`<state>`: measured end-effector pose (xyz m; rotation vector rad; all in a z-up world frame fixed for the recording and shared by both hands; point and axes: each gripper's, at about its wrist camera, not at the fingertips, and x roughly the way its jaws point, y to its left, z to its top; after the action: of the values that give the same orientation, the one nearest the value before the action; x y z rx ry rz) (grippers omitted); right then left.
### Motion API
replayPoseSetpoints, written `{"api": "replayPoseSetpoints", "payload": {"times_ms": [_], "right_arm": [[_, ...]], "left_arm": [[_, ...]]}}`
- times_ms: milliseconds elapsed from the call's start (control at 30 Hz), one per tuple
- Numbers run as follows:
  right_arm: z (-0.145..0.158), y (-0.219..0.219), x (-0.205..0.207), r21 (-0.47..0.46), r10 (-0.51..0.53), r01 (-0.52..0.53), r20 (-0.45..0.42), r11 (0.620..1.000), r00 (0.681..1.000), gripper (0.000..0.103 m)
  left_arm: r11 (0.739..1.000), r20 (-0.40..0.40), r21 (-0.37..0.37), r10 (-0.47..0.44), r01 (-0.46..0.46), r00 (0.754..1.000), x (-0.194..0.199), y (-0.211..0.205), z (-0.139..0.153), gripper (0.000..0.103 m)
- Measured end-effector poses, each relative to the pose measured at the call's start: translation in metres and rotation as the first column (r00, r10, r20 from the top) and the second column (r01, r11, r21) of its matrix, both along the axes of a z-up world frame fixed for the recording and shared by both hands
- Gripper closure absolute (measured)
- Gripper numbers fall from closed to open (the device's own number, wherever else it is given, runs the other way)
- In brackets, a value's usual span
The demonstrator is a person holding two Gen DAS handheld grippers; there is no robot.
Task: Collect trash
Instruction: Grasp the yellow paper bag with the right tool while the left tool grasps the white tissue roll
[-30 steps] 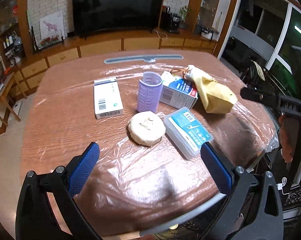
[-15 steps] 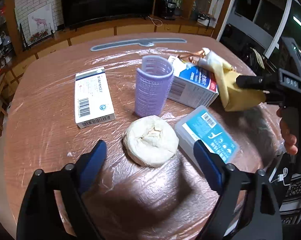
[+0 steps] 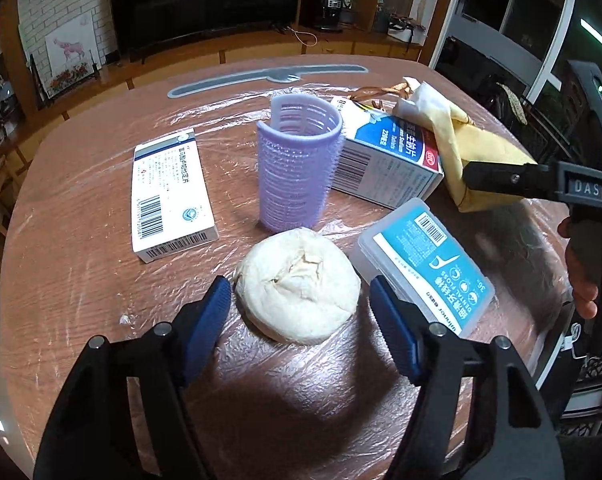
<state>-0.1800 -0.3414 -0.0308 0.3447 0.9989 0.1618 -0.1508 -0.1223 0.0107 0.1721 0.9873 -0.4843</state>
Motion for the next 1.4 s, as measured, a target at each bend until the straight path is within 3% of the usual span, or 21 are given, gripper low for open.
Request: {"api": "replayPoseSetpoints", "payload": {"times_ms": [100,233,300,967,1400], "right_arm": [[0.002,0.005,0.0,-0.033,0.004,-0.003,0.014,0.999,1.0,0.024],[0.007,0.011,-0.002,-0.083,0.031,-0.027,0.047,0.996,0.998,0.034],[0.01,0.014,-0.004,-0.097,0.049,-0.042,0.065,0.994,0.997,0.036],[0.031,-0.003,-0.037,-0.025,0.032,-0.029,0.114,0.999,0.993,0.037],[0.047,-0.01,-0.068,0.014,0.032,-0.034,0.14,0.999,0.99,0.037]], "left_arm": [[0.999,0.017,0.034,-0.005,0.005,1.0,-0.001,-0.002,-0.001,0.031],[0.999,0.029,0.043,-0.017,0.016,0.999,0.0,-0.002,0.0,0.046],[0.999,0.028,0.039,-0.026,0.025,0.999,0.0,-0.002,0.0,0.049],[1.0,0.033,-0.017,0.02,-0.019,0.999,-0.005,0.007,0.012,0.05],[0.999,0.049,-0.035,0.039,-0.038,0.998,-0.029,0.012,0.025,0.05]]}}
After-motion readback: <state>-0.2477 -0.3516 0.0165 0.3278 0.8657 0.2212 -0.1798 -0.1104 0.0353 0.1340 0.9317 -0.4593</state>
